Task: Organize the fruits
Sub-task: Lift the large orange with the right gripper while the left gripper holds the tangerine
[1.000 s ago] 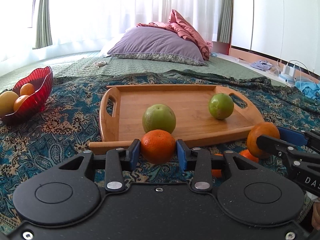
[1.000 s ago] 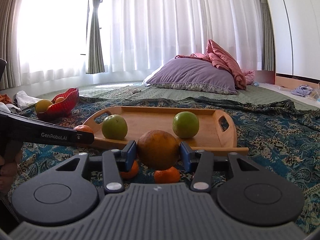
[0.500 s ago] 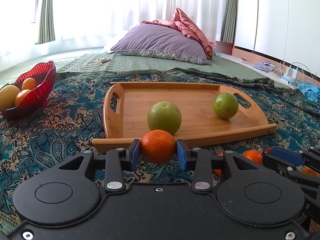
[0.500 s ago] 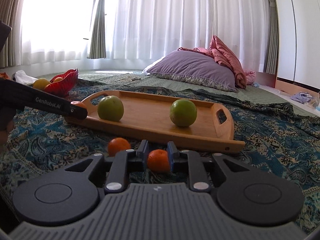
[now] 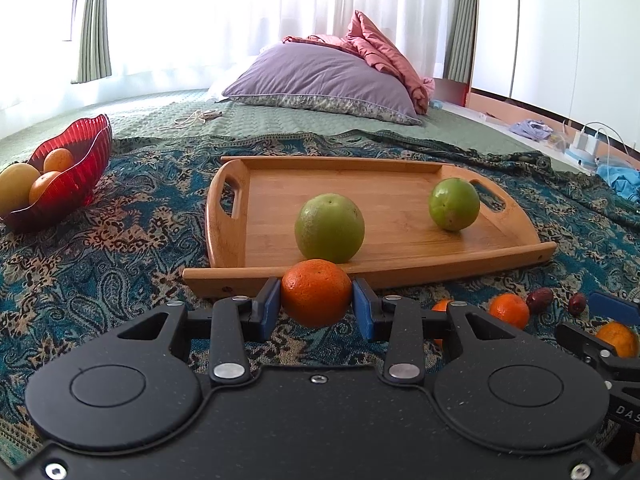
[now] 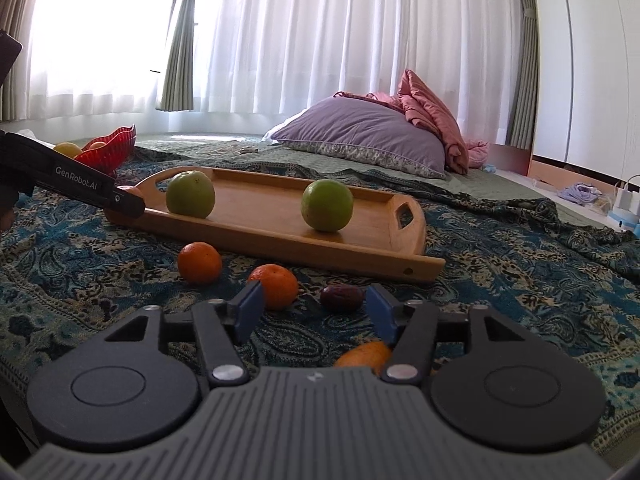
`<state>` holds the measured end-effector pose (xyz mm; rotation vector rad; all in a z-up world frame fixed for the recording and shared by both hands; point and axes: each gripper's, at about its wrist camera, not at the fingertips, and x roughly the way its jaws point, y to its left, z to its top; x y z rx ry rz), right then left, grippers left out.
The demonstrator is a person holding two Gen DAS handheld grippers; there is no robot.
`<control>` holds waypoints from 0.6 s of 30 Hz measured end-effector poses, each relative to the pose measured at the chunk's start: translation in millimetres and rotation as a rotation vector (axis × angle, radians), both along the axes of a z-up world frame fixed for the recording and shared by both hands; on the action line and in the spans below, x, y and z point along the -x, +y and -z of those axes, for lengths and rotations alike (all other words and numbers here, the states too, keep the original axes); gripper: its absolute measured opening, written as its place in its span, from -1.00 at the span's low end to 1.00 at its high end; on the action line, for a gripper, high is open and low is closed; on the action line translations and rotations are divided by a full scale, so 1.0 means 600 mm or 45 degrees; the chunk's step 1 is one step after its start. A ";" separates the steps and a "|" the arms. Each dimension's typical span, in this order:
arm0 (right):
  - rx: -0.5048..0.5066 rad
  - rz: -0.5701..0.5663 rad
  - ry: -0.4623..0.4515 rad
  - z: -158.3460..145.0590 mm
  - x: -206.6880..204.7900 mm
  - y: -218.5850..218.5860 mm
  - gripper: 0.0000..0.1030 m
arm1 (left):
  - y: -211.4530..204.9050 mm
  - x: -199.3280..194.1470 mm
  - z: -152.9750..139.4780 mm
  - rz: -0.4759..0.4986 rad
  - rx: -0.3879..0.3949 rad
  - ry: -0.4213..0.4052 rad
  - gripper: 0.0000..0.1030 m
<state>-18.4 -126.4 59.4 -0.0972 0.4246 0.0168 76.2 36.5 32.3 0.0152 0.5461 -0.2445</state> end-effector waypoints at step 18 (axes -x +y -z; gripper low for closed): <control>-0.043 0.095 0.093 0.015 0.036 -0.034 0.05 | -0.002 0.000 0.006 -0.001 -0.012 0.006 -0.29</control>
